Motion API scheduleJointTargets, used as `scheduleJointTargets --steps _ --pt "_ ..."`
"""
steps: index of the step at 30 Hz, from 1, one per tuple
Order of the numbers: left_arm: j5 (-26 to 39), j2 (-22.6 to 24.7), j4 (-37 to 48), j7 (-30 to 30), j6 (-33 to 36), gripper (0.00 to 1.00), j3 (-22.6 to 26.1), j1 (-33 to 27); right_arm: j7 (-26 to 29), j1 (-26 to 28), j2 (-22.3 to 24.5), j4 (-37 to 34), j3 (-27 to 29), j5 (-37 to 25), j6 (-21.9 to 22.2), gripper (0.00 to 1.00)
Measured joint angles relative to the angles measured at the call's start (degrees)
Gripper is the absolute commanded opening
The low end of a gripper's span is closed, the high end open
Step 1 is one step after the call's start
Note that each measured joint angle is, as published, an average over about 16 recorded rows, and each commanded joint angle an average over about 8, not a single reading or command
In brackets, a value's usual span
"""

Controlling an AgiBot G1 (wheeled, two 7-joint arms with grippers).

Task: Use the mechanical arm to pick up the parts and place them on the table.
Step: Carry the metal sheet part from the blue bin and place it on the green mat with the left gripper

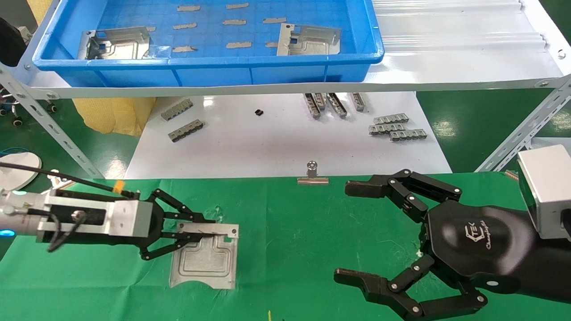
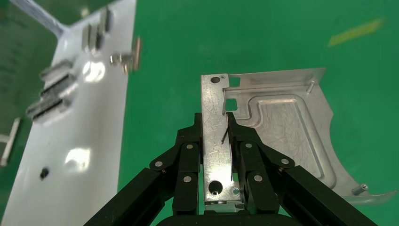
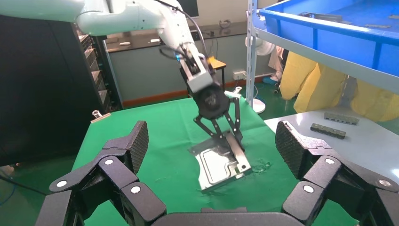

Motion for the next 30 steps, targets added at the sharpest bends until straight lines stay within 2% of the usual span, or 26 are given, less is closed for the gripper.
scheduleJointTargets --steps 1,7,9,19,30 --pt "0.4 0.3 0.9 1.0 -0.4 0.13 0.3 0.0 0.0 0.0 0.0 0.0 0.0 0.0 0.0 1.0" --pt "2.1 2.2 6.1 5.6 -3.0 0.87 1.1 -0.4 0.0 0.0 0.0 0.0 0.0 0.0 0.0 1.0" --pt "2.3 2.7 7.6 6.8 -3.5 1.0 1.2 -0.5 0.0 0.0 0.0 0.0 0.0 0.0 0.0 1.0" --pt "1.3 3.5 13.1 9.8 -2.1 1.0 0.5 -1.4 0.0 0.0 0.0 0.0 0.0 0.0 0.0 1.0" --pt "-1.1 2.3 16.8 6.2 2.7 1.0 -0.7 -1.4 0.0 0.0 0.0 0.0 0.0 0.0 0.0 1.0"
